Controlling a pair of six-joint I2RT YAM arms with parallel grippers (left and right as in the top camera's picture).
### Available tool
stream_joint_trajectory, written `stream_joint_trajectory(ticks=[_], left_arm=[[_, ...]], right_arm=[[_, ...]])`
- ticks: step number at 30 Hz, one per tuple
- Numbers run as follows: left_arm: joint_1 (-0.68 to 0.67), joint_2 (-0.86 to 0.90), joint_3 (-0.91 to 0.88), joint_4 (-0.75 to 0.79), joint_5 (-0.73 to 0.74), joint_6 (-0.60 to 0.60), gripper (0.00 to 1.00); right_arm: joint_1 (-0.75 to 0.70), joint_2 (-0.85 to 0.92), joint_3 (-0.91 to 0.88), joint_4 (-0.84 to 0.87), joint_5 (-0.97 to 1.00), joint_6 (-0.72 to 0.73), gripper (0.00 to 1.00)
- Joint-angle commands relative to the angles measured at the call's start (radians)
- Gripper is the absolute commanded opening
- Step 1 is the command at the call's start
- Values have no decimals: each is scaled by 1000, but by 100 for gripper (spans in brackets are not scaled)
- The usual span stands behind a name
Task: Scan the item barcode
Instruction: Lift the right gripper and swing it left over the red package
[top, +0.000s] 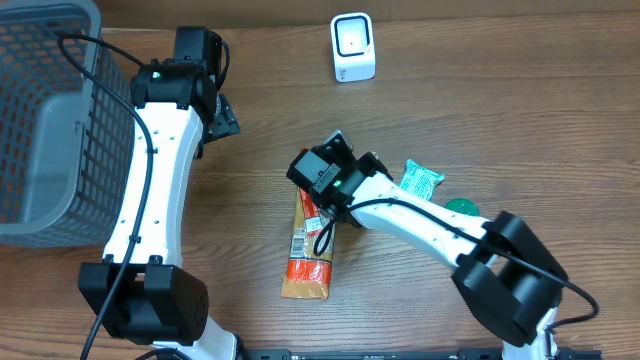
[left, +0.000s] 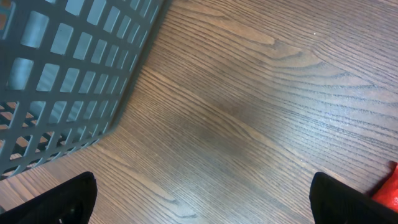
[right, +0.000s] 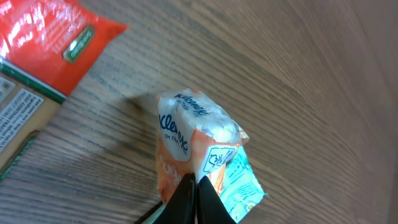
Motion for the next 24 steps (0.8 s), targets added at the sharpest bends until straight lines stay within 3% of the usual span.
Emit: stream_joint_trajectory(ticks=[1, 24], left_arm=[[-7, -7, 13, 1, 1, -3, 100], [-7, -7, 13, 1, 1, -3, 100]], right_arm=[[-2, 17, 12, 2, 57, -1, 4], [-3, 60, 11, -9, -92, 0, 4]])
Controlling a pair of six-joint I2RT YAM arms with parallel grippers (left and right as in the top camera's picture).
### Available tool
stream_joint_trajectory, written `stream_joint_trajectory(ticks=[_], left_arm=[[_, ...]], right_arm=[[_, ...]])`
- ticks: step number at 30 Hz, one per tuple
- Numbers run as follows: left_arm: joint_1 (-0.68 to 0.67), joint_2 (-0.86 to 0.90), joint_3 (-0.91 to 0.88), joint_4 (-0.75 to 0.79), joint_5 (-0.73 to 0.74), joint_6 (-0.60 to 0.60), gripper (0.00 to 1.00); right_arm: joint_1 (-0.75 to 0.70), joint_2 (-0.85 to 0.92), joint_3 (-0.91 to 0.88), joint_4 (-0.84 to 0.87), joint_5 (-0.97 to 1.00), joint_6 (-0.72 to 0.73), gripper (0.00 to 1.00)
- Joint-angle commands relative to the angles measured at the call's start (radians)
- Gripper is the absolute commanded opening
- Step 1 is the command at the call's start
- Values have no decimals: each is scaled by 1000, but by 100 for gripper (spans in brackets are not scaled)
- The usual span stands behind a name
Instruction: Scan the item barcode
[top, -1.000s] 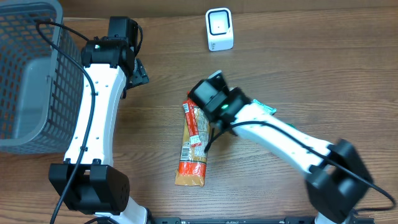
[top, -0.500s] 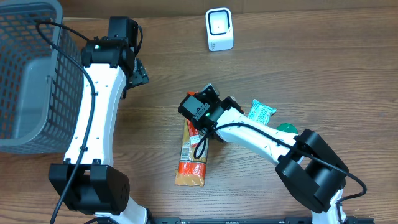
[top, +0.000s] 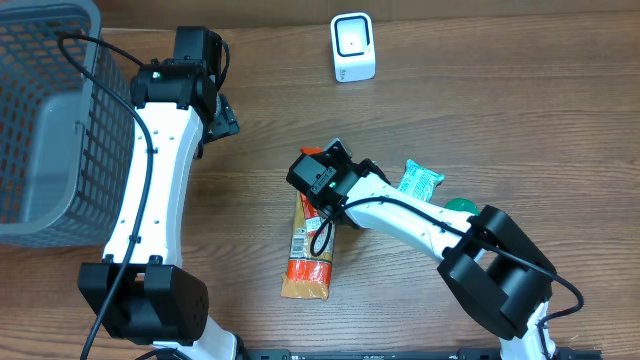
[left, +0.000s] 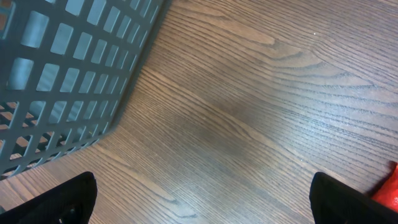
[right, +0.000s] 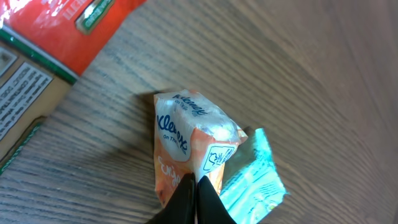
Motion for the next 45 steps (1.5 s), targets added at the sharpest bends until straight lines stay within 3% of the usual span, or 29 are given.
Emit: stream_joint_trajectory(ticks=[1, 4, 6, 11, 19, 26, 33, 43, 45], left_arm=[[-7, -7, 13, 1, 1, -3, 100], [-7, -7, 13, 1, 1, -3, 100], [-7, -7, 13, 1, 1, -3, 100], [-7, -7, 13, 1, 1, -3, 100], [-7, -7, 13, 1, 1, -3, 100], [-7, -7, 13, 1, 1, -3, 100], [-7, -7, 13, 1, 1, -3, 100], [-7, -7, 13, 1, 1, -3, 100], [-7, -7, 13, 1, 1, -3, 99]], right_arm=[[-2, 17, 11, 0, -43, 0, 4], [-2, 17, 11, 0, -49, -1, 10], [-2, 17, 11, 0, -49, 0, 23], [-2, 17, 11, 0, -50, 0, 30], [-8, -1, 22, 15, -51, 31, 53], [-89, -60, 59, 15, -288, 30, 70], [-245, -64, 58, -29, -561, 26, 70], [-290, -64, 56, -36, -611, 26, 44], [-286, -64, 56, -32, -615, 26, 43]])
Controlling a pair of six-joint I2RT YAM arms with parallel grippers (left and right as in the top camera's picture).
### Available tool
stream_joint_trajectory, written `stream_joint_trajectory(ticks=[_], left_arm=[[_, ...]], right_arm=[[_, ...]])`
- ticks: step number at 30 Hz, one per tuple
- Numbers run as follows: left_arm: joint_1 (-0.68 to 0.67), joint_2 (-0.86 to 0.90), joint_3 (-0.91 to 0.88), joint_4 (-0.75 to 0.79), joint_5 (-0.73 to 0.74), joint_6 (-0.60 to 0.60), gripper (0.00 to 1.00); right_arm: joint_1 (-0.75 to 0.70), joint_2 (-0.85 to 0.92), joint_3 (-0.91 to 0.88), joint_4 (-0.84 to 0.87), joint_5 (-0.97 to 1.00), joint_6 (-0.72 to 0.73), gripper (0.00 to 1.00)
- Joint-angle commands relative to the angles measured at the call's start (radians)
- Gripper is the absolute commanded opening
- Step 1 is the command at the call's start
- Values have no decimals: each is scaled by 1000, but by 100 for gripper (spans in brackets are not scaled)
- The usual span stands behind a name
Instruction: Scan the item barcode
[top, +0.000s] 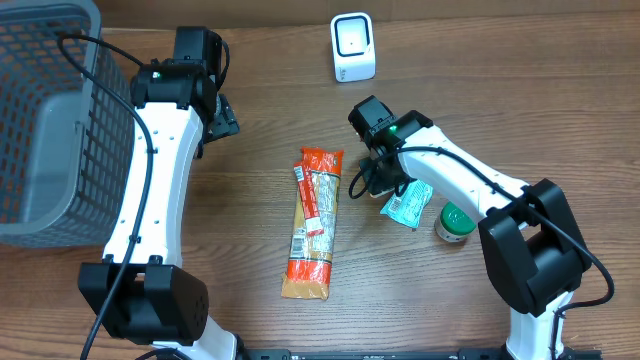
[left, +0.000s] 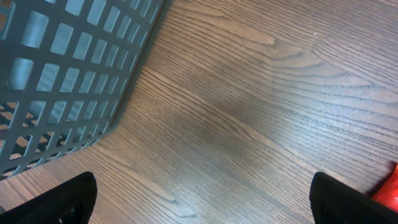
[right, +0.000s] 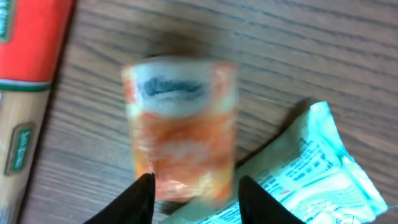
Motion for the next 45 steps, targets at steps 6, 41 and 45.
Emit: stream_joint_trajectory(ticks=[6, 41, 45], left_arm=[[-7, -7, 13, 1, 1, -3, 100], [-7, -7, 13, 1, 1, -3, 100], [-7, -7, 13, 1, 1, -3, 100]], right_arm=[[13, -38, 26, 15, -27, 0, 44], [12, -38, -89, 190, -56, 15, 45], [-3, -87, -47, 182, -73, 15, 48]])
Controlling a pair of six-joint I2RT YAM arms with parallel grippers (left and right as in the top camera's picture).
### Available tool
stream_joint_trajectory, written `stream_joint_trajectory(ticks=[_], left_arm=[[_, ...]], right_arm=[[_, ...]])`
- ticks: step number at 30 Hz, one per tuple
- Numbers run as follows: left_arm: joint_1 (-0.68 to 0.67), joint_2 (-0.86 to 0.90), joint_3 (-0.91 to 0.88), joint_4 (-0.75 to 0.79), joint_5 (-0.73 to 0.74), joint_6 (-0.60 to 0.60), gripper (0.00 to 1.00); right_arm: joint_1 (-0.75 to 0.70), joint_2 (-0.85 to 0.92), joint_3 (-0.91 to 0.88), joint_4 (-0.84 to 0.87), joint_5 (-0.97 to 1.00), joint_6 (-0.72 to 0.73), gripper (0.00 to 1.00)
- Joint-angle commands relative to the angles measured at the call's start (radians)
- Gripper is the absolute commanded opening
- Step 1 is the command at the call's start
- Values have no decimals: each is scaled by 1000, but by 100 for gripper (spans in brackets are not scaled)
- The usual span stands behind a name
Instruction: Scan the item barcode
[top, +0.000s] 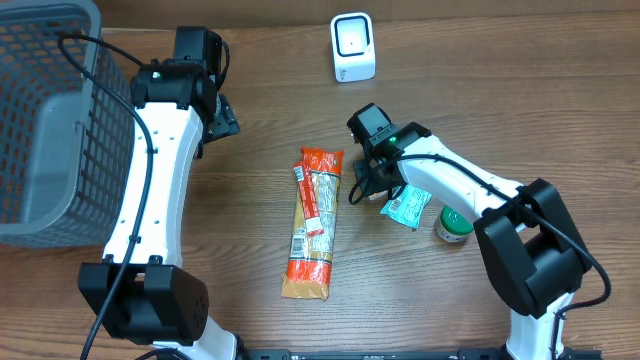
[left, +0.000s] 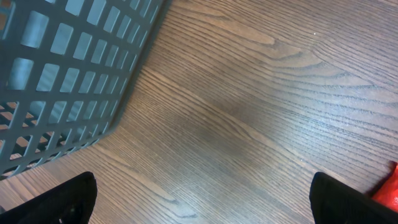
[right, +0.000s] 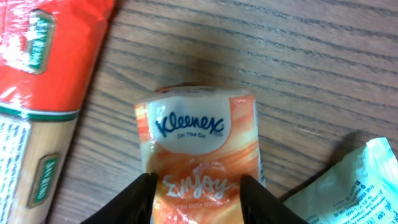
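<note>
An orange Kleenex tissue pack (right: 199, 143) lies on the wooden table, label up, between the pasta pack and the teal packet. My right gripper (right: 196, 202) is open directly over the tissue pack's near end. One finger (right: 134, 202) stands at each side edge of the pack. Overhead, the right gripper (top: 363, 186) hides the pack. The white barcode scanner (top: 352, 47) stands at the table's far edge, well apart from the pack. My left gripper (left: 202, 202) is open with nothing in it, next to the basket.
A long orange pasta package (top: 313, 222) lies left of the tissue pack. A teal packet (top: 405, 205) and a green-lidded can (top: 453, 222) are to its right. A grey mesh basket (top: 40, 130) fills the left side.
The tissue pack was a blur between my right fingers; now it lies sharp and still on the table. The right gripper sits slightly nearer the front edge. The left arm is unchanged.
My right gripper was shut on one edge of the tissue pack beside the pasta package's top end. Then it stood further right next to the teal packet with its fingers apart. Now the pack rests there on the table under the open fingers.
</note>
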Motion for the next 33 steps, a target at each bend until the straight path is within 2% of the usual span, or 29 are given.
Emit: stream_joint_trajectory(ticks=[1, 3, 5, 13, 21, 33], left_arm=[[-7, -7, 13, 1, 1, -3, 100], [-7, -7, 13, 1, 1, -3, 100], [-7, -7, 13, 1, 1, -3, 100], [-7, -7, 13, 1, 1, -3, 100], [-7, -7, 13, 1, 1, -3, 100], [-7, -7, 13, 1, 1, -3, 100]], right_arm=[[-22, -106, 53, 2, -46, -6, 49], [-40, -128, 54, 2, -79, -6, 54], [-65, -135, 54, -11, -113, -6, 54], [-167, -115, 0, -26, -235, -44, 46], [-173, -68, -49, 51, -330, -56, 46], [-173, -56, -126, 134, -346, -55, 46]])
